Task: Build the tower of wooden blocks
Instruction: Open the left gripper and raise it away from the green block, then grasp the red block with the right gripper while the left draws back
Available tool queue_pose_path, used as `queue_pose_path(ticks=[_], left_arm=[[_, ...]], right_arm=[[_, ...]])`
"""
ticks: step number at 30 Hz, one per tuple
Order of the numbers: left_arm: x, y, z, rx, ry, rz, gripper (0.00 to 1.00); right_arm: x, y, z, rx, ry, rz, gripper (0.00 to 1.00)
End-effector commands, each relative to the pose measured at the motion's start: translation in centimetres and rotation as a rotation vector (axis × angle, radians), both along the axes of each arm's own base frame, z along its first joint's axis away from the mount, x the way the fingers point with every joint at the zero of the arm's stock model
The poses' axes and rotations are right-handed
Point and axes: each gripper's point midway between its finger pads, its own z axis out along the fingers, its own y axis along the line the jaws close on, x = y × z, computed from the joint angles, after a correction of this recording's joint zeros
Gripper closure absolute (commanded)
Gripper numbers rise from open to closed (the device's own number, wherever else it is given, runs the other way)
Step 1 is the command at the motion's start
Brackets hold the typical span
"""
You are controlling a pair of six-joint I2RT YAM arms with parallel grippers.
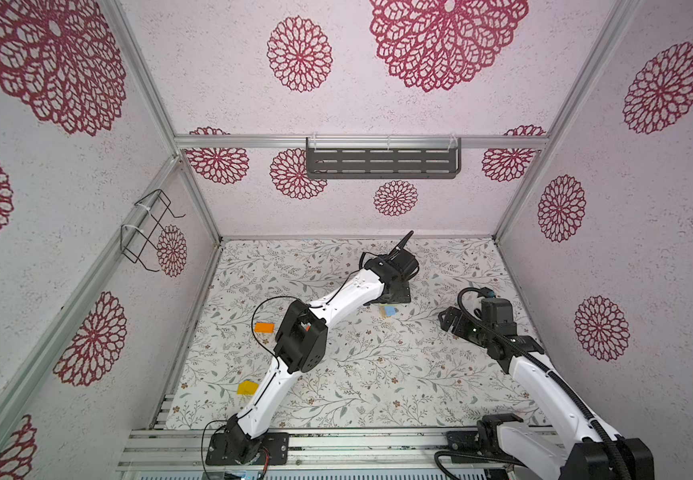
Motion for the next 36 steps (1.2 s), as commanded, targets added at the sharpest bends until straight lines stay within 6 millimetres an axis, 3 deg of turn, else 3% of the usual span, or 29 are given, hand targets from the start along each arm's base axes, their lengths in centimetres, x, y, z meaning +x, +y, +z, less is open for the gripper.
queue_pose_path(ticks=[1,6,9,18,28,36], left_arm=[[-0.1,2.3,5.5,0.027,-0.106,0.022,0.03],[-1.4,6.1,7.4,0.038,-0.155,0.06,0.03],[-2.4,8.8,8.3,-0.006,-0.176,0.086,0.03],[-5.2,18.2,6.3,-0.046,-0.167,0.205,0.03],[-8.7,27.9,5.7,-0.13,-0.202,0.374,0.03],[-12.3,33.0,6.9,-0.186,-0.259,0.487,0.03]], right_arm=[[-0.1,0.1,1.5,-0.011,-0.023,0.025,0.01],[-0.5,0.2,3.3,-0.02,-0.045,0.037,0.01],[-0.6,1.2,4.0,-0.045,-0.038,0.08,0.02],[1.1,7.6,6.3,-0.169,-0.023,0.258,0.05],[4.8,18.9,5.9,-0.32,0.071,0.524,0.07],[6.7,28.7,4.4,-0.387,0.105,0.747,0.09]])
